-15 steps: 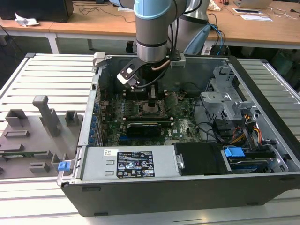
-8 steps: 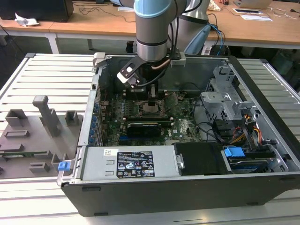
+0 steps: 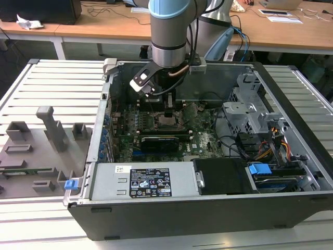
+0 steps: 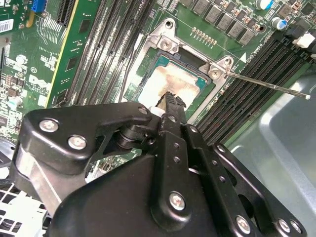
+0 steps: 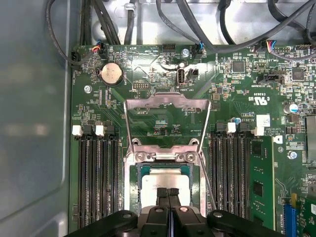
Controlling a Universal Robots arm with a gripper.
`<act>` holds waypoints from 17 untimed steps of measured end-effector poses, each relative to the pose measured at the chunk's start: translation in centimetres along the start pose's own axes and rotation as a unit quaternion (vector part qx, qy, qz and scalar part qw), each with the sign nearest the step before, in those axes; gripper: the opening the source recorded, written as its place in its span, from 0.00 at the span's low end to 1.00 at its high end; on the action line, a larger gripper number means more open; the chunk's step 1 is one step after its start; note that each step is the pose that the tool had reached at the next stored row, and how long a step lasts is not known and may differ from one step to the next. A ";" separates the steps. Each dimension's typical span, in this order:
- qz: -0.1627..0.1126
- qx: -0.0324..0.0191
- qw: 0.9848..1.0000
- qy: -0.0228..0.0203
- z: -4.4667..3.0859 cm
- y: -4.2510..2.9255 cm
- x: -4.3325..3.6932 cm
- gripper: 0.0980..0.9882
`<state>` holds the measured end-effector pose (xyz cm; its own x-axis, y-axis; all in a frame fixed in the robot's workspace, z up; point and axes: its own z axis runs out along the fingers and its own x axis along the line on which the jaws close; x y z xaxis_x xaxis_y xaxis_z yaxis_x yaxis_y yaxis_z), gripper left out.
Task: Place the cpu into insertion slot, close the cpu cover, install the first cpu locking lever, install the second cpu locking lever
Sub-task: 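Close the cpu cover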
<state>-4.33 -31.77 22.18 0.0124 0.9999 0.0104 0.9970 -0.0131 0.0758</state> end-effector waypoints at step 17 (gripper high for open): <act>0.002 0.000 1.000 0.000 -0.33 0.03 0.00 0.01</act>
<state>-4.33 -31.78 22.52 0.0154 0.9998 0.0107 0.9970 -0.0162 0.0757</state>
